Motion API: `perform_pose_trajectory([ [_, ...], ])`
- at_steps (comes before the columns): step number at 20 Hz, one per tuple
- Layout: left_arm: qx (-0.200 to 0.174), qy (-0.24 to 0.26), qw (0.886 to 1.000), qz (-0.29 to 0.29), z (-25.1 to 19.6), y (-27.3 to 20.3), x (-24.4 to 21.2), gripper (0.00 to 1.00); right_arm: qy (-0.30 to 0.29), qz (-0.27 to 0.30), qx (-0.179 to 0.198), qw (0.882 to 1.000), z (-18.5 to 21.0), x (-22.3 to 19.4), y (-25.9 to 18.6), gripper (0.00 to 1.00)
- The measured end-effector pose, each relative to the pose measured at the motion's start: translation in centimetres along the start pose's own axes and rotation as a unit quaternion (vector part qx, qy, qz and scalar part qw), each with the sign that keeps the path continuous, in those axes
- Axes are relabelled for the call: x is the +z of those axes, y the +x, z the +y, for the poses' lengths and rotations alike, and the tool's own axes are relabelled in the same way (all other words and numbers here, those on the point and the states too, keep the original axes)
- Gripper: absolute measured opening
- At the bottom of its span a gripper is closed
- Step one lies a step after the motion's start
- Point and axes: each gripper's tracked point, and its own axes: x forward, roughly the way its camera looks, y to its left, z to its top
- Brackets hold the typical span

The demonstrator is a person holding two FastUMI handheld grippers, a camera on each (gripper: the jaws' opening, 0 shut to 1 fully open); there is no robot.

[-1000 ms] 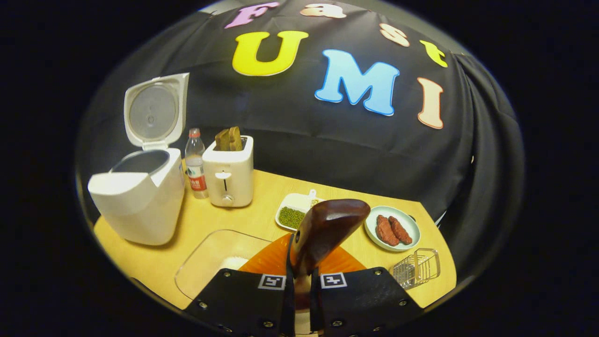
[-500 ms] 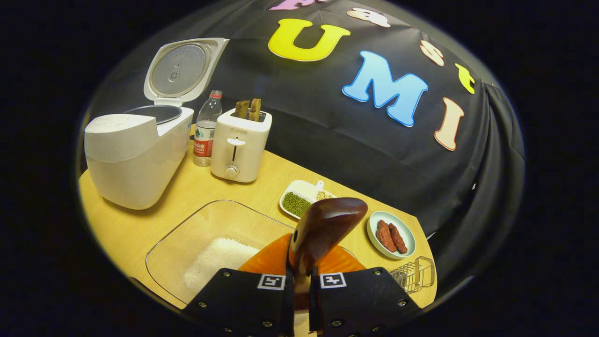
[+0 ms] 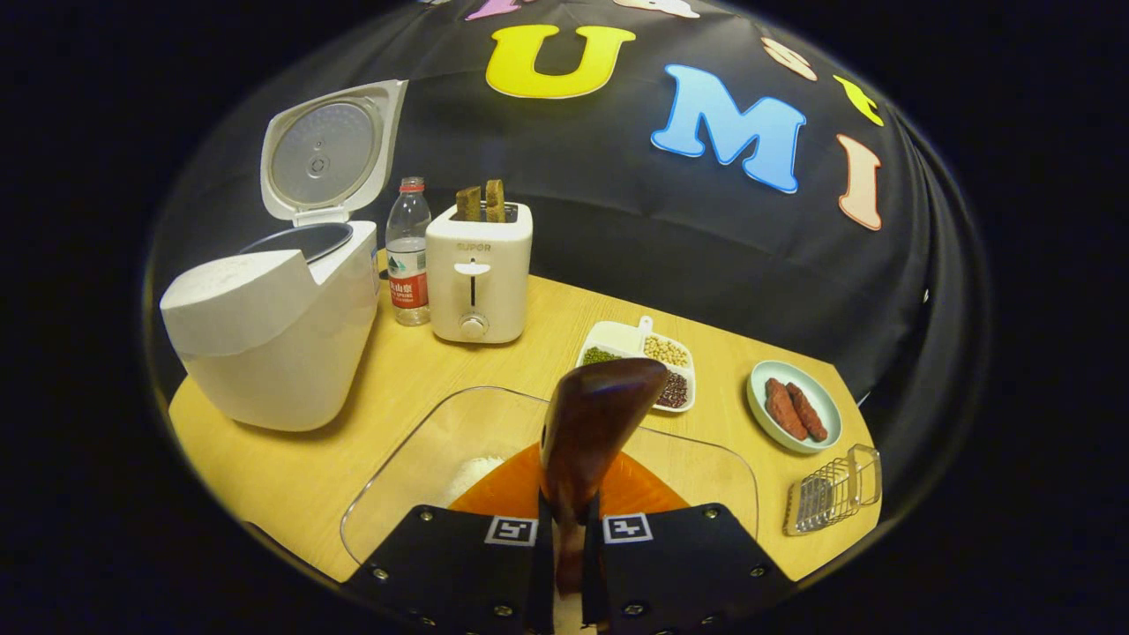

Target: Close the left gripper, press the button to open the rice cooker; take a wooden spoon from the chopstick holder with the right hand, scoop a spoonful of rice and pour it into the rice cooker, then put the wooden spoon back into the chopstick holder.

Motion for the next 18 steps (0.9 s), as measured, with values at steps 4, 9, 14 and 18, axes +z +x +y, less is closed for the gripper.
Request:
perform_pose_trajectory([
  [4, 0.006, 0.003, 1.0, -0.003, 0.3, 0.1, 0.2, 1.0, 0.122, 0.026, 0.063, 0.99, 2.8, 0.2, 0.3, 0.13],
  [9, 0.015, -0.002, 1.0, -0.001, 0.5, 0.2, 0.0, 1.0, 0.22, 0.029, 0.098, 0.97, 3.1, 0.3, 0.6, 0.13],
  [14, 0.019, -0.006, 1.0, 0.003, 0.6, 0.2, -0.2, 1.0, 0.336, 0.045, 0.12, 0.933, 1.6, -0.5, 0.7, 0.13],
  [18, 0.017, -0.001, 1.0, -0.003, 0.7, 0.2, 0.2, 1.0, 0.402, 0.038, 0.125, 0.906, -0.2, -0.6, 0.3, 0.13],
])
